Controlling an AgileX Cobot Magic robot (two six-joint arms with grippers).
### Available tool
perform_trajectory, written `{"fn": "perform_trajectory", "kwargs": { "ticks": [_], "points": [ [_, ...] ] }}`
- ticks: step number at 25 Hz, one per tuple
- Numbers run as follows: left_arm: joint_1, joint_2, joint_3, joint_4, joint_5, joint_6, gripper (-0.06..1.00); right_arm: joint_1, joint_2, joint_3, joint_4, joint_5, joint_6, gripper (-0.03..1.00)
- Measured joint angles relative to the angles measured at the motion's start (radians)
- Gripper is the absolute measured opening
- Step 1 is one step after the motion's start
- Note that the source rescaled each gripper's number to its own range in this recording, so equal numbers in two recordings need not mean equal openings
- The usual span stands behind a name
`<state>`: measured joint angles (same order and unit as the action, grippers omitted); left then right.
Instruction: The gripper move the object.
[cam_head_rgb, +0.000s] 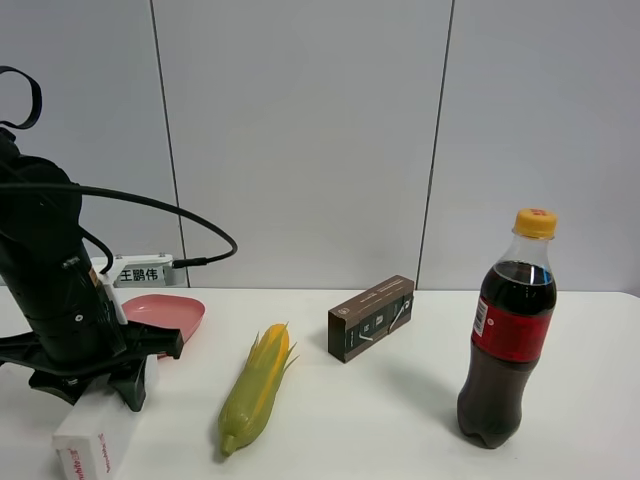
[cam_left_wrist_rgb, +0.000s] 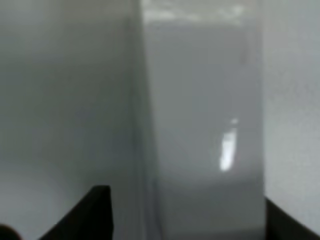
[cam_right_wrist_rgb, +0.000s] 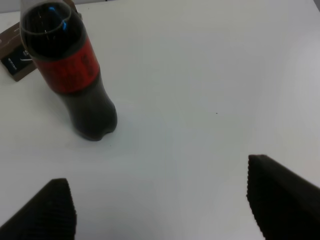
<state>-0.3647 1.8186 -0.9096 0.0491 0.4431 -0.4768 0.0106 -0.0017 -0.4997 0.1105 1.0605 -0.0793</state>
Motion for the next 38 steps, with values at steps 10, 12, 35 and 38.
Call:
{"fn": "perform_trajectory", "kwargs": {
  "ticks": [10,12,35,38],
  "points": [
    [0.000,-0.004,0.000,-0.013,0.000,-0.004,0.48,0.000,0.000,0.000,0.000,0.000,0.000,1.00],
    [-0.006,-0.023,0.000,-0.025,0.001,-0.004,0.50,0.000,0.000,0.000,0.000,0.000,0.000,1.00],
    [0.155,-0.554,-0.001,0.191,-0.018,0.060,0.57,0.000,0.000,0.000,0.000,0.000,0.000,1.00],
    [0.228,-0.593,-0.001,0.192,0.018,0.099,0.57,0.000,0.000,0.000,0.000,0.000,0.000,1.00]
  ]
}}
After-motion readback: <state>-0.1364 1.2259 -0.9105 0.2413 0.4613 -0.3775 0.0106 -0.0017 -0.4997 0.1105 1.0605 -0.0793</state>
